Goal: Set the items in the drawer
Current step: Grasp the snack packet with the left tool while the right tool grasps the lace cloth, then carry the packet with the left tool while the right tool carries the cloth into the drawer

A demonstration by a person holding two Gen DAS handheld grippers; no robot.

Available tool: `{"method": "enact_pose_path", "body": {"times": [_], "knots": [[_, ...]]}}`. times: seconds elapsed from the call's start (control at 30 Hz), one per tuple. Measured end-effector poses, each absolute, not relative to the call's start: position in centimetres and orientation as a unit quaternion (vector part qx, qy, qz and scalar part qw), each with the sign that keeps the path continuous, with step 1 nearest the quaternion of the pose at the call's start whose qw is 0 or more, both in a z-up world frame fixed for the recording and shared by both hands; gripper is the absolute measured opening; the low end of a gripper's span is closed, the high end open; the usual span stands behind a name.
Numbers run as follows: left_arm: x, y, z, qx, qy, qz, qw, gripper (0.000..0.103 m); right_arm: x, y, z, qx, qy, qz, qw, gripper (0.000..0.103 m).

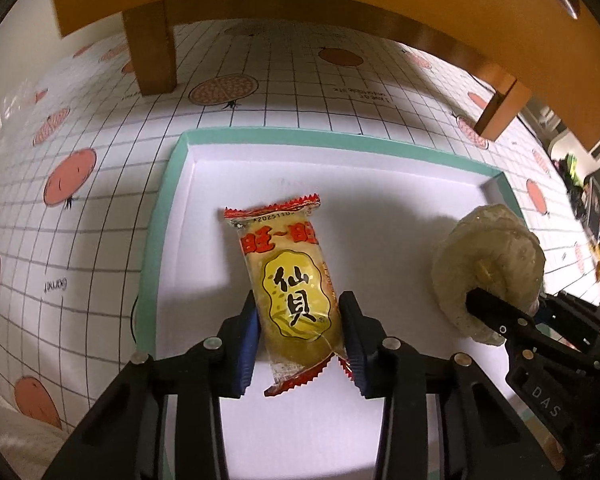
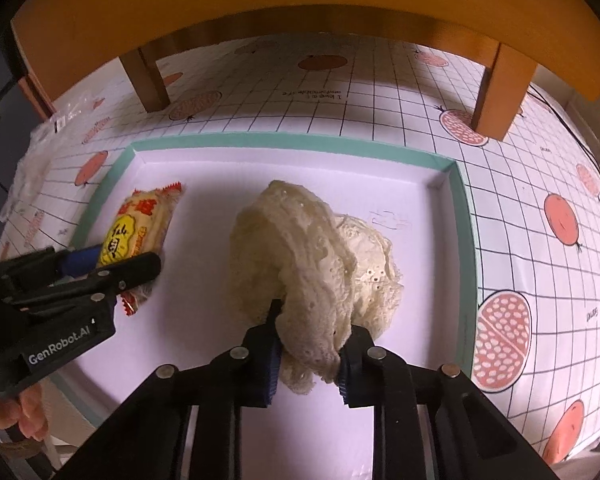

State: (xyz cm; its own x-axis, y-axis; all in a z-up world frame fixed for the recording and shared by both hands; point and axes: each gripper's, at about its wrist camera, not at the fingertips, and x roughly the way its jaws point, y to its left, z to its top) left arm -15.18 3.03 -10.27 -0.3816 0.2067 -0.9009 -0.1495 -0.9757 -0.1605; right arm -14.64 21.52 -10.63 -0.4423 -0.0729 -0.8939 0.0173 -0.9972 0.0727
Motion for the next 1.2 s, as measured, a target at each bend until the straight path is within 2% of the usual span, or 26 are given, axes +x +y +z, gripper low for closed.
{"method": "enact_pose_path", "body": {"times": [0.4,0.6,1.2], "knots": [[-13.4,1.3,-6.3,-0.501,-0.087,0.854,0.111,0.04,-13.0,22.3,-7.3,0.489,-0.065,-0.87,0.023,0.024],[-12.4,0.6,-2.1,-0.457,-0.107,0.875,0.122,0.04,-12.1,22.6,-4.8,0.463,-0.081,-0.882,0.018,0.024],[-10.8,0.3,11.2,-0.322,-0.124,0.922,0.175,0.04,-9.1,21.4,9.2,0.306,-0.081,-0.948,0.038,0.024]]}}
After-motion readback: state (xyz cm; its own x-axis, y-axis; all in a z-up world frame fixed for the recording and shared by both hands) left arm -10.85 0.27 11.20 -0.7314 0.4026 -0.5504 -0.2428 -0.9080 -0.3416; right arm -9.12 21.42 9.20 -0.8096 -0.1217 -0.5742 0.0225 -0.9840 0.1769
